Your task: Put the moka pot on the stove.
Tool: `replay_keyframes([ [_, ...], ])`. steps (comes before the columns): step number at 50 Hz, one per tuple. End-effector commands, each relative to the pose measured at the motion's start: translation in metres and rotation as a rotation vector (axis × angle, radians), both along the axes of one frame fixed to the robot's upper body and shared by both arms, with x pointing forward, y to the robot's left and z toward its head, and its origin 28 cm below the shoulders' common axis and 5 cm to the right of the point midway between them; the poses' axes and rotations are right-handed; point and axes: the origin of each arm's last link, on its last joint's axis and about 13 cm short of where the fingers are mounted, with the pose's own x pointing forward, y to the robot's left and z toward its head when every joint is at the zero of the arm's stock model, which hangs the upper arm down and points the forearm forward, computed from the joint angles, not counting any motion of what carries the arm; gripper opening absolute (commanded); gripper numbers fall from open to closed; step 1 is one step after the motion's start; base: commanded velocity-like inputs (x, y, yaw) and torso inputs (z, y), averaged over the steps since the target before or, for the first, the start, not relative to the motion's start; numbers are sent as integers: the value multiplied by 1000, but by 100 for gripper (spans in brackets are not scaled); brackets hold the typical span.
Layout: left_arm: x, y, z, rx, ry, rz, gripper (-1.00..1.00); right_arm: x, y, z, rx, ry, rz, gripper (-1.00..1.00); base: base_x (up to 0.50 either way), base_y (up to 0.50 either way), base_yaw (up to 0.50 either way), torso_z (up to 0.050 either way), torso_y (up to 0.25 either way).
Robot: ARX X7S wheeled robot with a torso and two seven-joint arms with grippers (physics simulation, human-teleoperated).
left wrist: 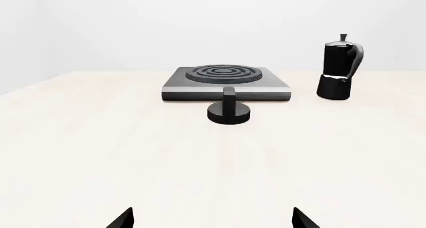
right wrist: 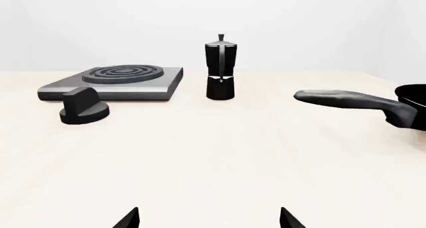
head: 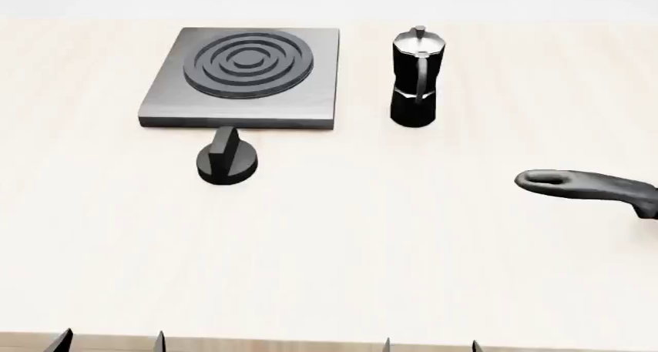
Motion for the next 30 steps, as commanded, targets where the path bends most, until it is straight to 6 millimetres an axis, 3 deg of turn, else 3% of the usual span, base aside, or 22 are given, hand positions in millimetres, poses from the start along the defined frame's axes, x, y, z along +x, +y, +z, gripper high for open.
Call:
replay_keyframes([
  [1,1,1,-1,0,0,-4,100,0,0,0,0,0,0,100,0,0,0,0,0],
  [5,0,0,0,-9,-2,-6,100,-6,-5,8,8,-7,-22,100,0,0,0,0,0],
  [14,0,0,0,-4,-11,-14,100,-11,-1,3,3,2,-13,100,0,0,0,0,0],
  [23,0,1,0,59,-29,53,100,-10,-1,4,14,-7,-12,100,0,0,0,0,0],
  [30,1,0,0,29,-52,-8,100,-9,0,6,5,-9,-7,100,0,0,0,0,0],
])
